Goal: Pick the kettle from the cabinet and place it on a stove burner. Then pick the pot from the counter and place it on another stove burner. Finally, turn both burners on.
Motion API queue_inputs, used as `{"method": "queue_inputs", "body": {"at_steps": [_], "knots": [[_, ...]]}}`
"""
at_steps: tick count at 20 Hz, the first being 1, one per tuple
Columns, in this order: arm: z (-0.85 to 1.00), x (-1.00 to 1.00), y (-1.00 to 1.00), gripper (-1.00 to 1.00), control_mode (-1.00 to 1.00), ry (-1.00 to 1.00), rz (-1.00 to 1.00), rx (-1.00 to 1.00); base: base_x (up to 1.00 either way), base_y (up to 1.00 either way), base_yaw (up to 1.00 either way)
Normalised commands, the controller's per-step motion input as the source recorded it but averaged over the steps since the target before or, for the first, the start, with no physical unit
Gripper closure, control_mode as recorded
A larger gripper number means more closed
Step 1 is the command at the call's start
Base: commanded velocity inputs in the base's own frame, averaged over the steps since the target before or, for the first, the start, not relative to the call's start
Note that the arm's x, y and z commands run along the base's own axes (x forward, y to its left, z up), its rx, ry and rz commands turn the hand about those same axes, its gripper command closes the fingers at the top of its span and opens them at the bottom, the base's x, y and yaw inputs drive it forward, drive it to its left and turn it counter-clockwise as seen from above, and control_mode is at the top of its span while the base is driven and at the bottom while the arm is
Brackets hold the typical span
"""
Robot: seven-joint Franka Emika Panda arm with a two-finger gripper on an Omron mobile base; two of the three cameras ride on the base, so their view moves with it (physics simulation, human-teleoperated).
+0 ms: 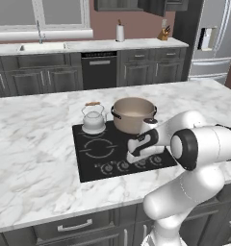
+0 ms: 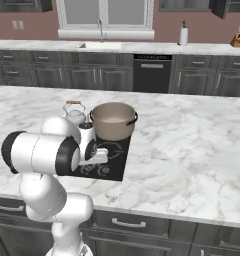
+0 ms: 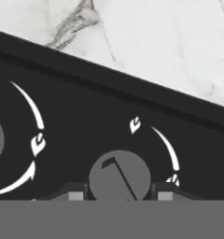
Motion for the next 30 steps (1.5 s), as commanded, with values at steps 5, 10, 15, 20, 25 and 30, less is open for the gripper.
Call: {"method": "queue_inputs", "body": {"at_steps": [5,10,15,20,25,30], "knots": [[-0.48,-0.09,0.0,1.0,-1.0,-0.1,0.23,0.0,0.0,0.0,0.0],[-0.44,-0.03,0.03,1.0,-1.0,-0.07,0.21,0.0,0.0,0.0,0.0],[-0.32,0.0,0.15,-1.0,-1.0,0.0,0.15,0.0,0.0,0.0,0.0],[-0.3,0.0,0.0,-1.0,-1.0,0.0,0.15,0.0,0.0,0.0,0.0],[-0.05,-0.07,0.0,-1.0,-1.0,0.0,0.1,0.0,0.0,0.0,0.0],[0.0,-0.19,-0.04,-1.0,-1.0,0.0,0.05,0.0,0.0,0.0,0.0]]}}
